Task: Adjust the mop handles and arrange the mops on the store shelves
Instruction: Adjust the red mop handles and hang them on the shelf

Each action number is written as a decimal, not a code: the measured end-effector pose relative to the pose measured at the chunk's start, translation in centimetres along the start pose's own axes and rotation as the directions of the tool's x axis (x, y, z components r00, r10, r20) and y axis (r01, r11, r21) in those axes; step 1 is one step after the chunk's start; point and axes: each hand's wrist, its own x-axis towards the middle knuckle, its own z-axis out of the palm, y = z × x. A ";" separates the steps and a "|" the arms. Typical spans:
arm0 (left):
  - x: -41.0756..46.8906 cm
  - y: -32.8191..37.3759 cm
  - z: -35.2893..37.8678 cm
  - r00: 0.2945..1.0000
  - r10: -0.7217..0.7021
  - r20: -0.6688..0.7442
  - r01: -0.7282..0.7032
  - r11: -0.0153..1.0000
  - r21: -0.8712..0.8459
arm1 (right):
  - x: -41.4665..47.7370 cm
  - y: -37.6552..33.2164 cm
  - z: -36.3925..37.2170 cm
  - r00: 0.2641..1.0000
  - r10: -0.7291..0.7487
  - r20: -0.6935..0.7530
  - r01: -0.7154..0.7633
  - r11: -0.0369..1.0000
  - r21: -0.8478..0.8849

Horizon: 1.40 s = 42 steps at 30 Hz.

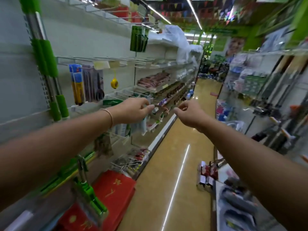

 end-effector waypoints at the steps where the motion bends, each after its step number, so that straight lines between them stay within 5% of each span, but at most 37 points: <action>1: 1.0 -0.1 0.6 1.000 0.016 0.009 -0.016 1.000 -0.014 | 0.6 0.7 0.1 1.000 0.021 -0.004 -0.021 1.000 -0.001; 22: 26.9 -7.4 4.1 0.969 0.233 0.083 -0.220 0.965 -0.140 | 20.5 8.6 1.3 0.936 0.261 -0.238 -0.301 0.942 -0.149; 42: 47.0 -2.2 17.4 0.924 0.284 0.255 -0.247 0.954 -0.168 | 34.2 26.3 -0.1 0.898 0.394 -0.196 -0.415 0.906 -0.082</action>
